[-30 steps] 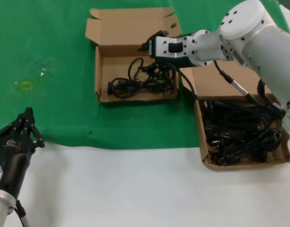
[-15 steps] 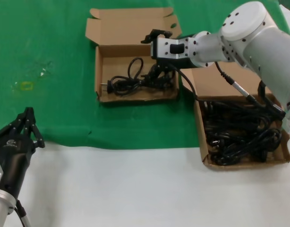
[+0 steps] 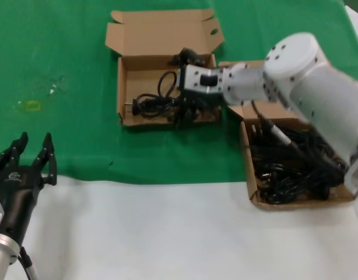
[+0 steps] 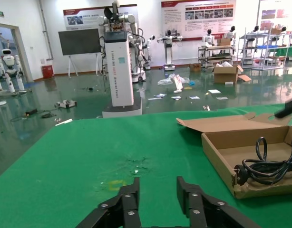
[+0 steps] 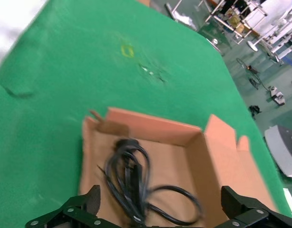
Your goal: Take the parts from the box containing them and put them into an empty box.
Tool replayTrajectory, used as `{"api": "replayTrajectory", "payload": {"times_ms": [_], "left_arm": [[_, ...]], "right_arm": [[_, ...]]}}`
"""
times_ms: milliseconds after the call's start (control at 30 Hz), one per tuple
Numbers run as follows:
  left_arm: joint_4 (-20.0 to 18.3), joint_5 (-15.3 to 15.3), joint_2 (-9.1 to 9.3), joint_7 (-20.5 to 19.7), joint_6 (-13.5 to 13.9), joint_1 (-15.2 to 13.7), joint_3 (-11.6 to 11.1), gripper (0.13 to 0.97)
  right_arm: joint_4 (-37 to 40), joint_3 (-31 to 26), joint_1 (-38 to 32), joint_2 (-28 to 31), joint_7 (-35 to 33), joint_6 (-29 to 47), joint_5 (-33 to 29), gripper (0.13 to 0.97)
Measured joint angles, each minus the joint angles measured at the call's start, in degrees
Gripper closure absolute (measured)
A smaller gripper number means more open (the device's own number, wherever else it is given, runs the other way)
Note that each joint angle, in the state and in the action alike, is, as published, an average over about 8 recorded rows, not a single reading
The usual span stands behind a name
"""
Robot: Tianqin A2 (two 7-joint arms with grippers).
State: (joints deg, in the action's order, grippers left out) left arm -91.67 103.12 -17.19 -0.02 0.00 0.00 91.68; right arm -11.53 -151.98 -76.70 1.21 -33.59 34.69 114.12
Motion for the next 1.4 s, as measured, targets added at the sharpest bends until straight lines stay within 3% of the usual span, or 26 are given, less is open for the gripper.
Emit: {"api": "replayTrajectory", "payload": {"times_ms": [233, 333, 433, 700, 1000, 1133, 1400], "left_arm": [[0.0, 0.0, 0.0, 0.0, 0.0, 0.0, 0.0, 0.732], [0.0, 0.0, 0.0, 0.0, 0.0, 0.0, 0.0, 0.669], [0.0, 0.0, 0.0, 0.0, 0.0, 0.0, 0.0, 0.669], [0.0, 0.0, 0.0, 0.0, 0.0, 0.0, 0.0, 0.444], [0.0, 0.0, 0.0, 0.0, 0.0, 0.0, 0.0, 0.267], [0.0, 0.0, 0.0, 0.0, 0.0, 0.0, 0.0, 0.267], [0.0, 0.0, 0.0, 0.0, 0.0, 0.0, 0.0, 0.163]], "right_arm": [[-7.5, 5.7, 7.2, 1.5, 3.2, -3.3, -1.0, 0.183], [-11.0, 8.3, 10.6, 2.2, 4.6, -4.8, -1.5, 0.183], [-14.5, 10.9, 13.9, 2.9, 6.1, -6.3, -2.0, 0.163], [-23.8, 17.9, 22.8, 4.7, 9.9, -10.3, -3.3, 0.13], [-34.0, 25.6, 32.6, 6.8, 14.2, -14.7, -4.7, 0.129], [-38.7, 29.1, 37.0, 7.7, 16.2, -16.7, -5.3, 0.129], [-47.9, 36.1, 45.9, 9.6, 20.1, -20.7, -6.6, 0.129]]}}
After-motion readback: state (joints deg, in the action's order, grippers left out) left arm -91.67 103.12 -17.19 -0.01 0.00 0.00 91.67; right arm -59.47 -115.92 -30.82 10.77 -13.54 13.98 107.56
